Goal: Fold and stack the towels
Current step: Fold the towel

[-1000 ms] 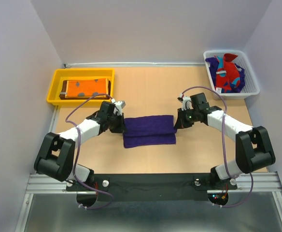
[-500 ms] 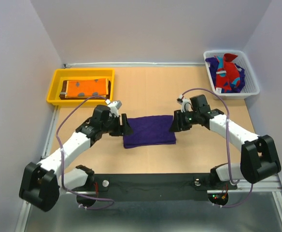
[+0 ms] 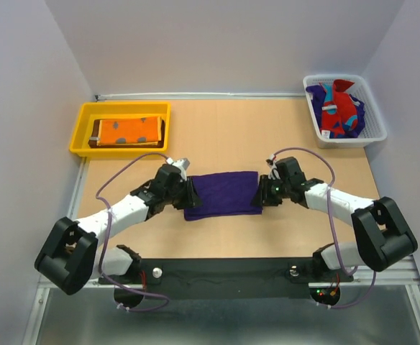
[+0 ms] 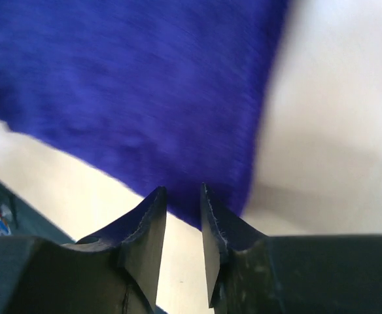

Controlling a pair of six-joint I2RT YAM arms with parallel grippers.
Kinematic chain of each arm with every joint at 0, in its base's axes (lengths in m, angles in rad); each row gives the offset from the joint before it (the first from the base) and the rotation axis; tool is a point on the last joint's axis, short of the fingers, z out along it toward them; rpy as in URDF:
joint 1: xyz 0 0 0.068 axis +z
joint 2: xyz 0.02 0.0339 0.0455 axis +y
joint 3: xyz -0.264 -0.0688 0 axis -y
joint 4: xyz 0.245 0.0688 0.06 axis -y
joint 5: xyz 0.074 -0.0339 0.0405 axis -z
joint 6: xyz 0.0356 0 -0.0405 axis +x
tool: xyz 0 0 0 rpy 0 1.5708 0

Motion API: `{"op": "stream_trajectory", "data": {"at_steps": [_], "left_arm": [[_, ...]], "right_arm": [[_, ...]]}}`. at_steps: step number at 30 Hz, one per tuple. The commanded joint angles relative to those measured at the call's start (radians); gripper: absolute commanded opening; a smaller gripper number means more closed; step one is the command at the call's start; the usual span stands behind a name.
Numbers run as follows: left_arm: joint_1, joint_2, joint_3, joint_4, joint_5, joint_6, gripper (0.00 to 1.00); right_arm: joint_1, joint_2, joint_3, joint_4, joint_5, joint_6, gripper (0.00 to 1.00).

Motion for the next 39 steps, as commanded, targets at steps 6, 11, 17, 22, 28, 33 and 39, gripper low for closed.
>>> {"op": "stream_trajectory", "data": {"at_steps": [6, 11, 17, 22, 28, 33, 39], "left_arm": [[-0.034, -0.051, -0.249, 0.143, -0.059, -0.206, 0.19], [-0.034, -0.122, -0.317, 0.147, -0.072, -0.268, 0.11], [-0.034, -0.259, -0.291, 0.098, -0.053, -0.262, 0.20], [-0.035, -0.348, -0.196, 0.046, -0.089, -0.259, 0.50], [-0.035, -0.248, -0.161, 0.009, -0.186, -0.265, 0.58], [-0.037, -0.165, -0.165, 0.026, -0.187, -0.257, 0.52], [-0.041, -0.119, -0.156, 0.069, -0.178, -0.239, 0.41]], "right_arm": [[0.003, -0.070, -0.234, 0.165, 0.173, 0.235, 0.27], [0.001, -0.156, -0.292, 0.165, 0.308, 0.312, 0.27], [0.003, -0.277, -0.240, 0.165, 0.347, 0.261, 0.31], [0.001, -0.240, -0.138, 0.170, 0.215, 0.177, 0.42], [0.003, -0.194, -0.099, 0.268, 0.124, 0.166, 0.43], [0.003, -0.167, -0.107, 0.294, 0.097, 0.158, 0.44], [0.003, -0.156, -0.142, 0.326, 0.081, 0.160, 0.44]]}}
